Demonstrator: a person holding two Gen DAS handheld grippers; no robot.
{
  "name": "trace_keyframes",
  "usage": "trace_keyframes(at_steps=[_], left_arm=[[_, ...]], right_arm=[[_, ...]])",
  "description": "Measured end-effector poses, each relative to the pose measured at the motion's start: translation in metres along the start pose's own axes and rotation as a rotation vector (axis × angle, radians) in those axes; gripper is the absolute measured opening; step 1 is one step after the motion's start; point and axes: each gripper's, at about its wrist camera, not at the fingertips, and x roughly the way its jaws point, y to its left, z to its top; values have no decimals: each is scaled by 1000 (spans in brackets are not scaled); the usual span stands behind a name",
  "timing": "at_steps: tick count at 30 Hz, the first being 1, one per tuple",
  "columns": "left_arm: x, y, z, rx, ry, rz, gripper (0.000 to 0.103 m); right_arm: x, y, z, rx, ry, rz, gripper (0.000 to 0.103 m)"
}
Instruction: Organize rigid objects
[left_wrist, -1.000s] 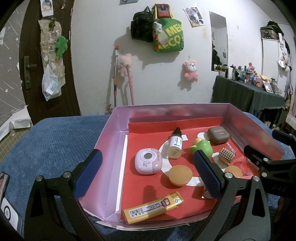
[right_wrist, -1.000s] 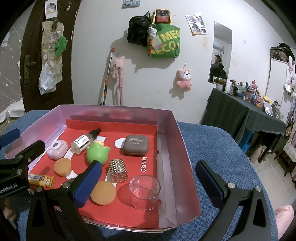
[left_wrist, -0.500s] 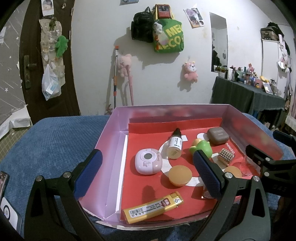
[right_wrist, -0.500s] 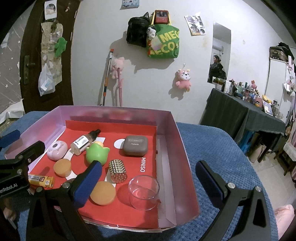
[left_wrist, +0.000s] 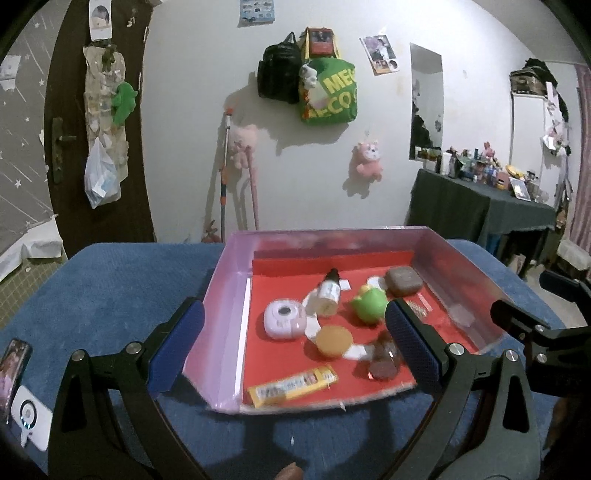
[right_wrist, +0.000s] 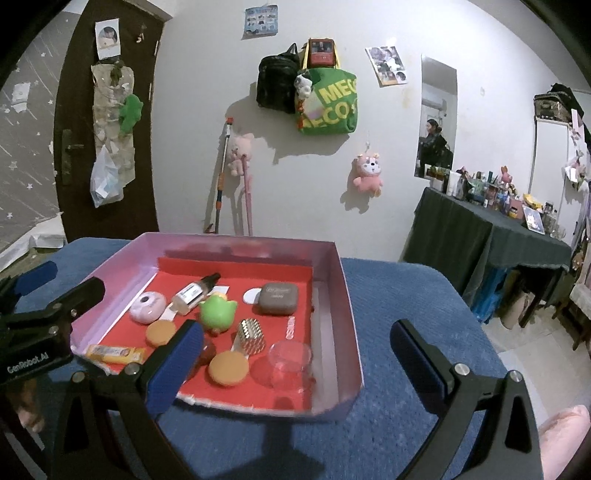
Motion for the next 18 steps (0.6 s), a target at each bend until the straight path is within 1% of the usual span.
trace_keyframes(at_steps=[3,7,11,14,18], left_arm=[[-11,-4,-11,19,53,7,100],[-22,-8,-30,40,127,24,100],[-23,-10,-45,28,210,25,100],[-20,-10,-55,19,261,34,100],[-12,-11,-67,33,311,58,100]], right_arm=[[-9,0,-10,13,52,12,103],[-13,0,-30,44,165,42,103],[-11,6,-52,15,259,20,103],[-5,8,-65,25,324,20,103],[2,9,-75,25,365,5,103]])
